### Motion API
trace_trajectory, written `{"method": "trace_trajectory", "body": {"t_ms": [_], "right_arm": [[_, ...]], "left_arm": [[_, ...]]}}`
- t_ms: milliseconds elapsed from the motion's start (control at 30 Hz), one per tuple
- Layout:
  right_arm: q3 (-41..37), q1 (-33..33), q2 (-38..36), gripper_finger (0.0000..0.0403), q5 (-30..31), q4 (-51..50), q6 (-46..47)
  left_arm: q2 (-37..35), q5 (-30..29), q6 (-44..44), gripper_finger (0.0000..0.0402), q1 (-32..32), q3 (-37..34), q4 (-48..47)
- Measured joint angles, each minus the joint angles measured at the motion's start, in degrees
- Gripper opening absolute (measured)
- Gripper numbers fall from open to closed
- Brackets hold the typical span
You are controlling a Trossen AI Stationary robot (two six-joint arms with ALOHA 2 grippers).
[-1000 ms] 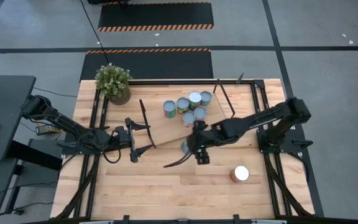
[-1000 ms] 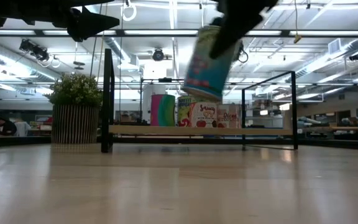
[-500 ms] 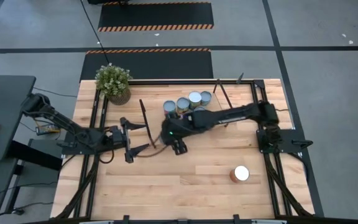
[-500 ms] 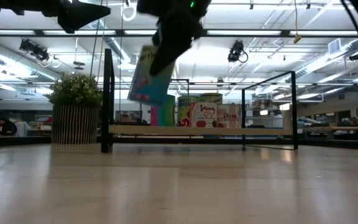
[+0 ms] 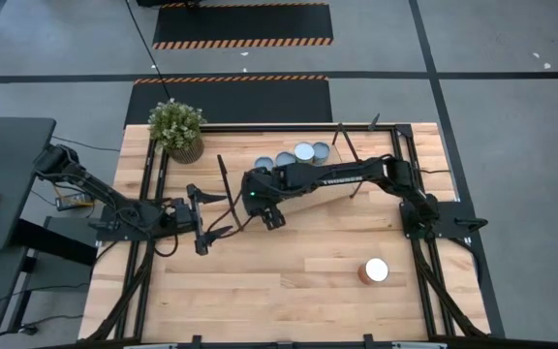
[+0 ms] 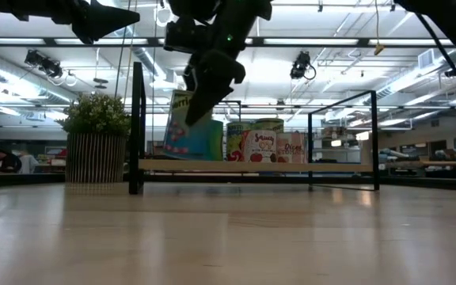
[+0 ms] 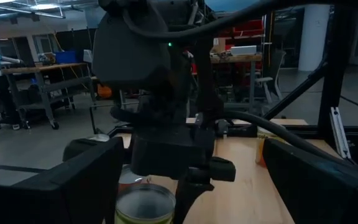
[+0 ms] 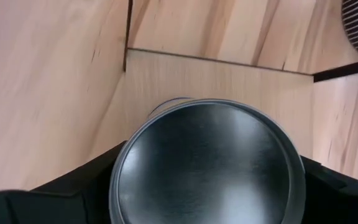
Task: Pick and place cans onto a shelf
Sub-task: Put the blue can on the shelf
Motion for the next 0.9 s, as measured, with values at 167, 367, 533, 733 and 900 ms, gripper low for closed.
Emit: {"method": "trace_trajectory", "body": {"t_ms": [167, 367, 533, 733, 900], "right_arm": [[-0.01, -1.00, -1.00, 0.0329, 0.11, -2.27, 0.17], [-0.02, -1.22, -2.45, 0.0329, 0.14, -3.16, 0.10], [-0.02, -1.14, -5.18, 0.0329, 2.59, -5.14, 0.23], [0.03, -1.17, -7.39, 0.0329, 3.10, -7.95, 3.07], [0.02, -0.88, -8.42, 0.0330, 4.14, -12.66, 4.62]], "left_arm": [[0.02, 0.00, -0.04, 0.0389, 0.01, 0.00, -0.42], [0.04, 0.01, -0.22, 0.0389, 0.02, 0.00, -0.92], [0.04, -0.04, -0.23, 0.0389, 0.07, -0.02, -1.39], [0.04, -0.18, -0.41, 0.0389, 0.07, -0.04, -1.92], [0.04, -0.20, -0.59, 0.0389, 0.07, -0.04, -2.10]]}}
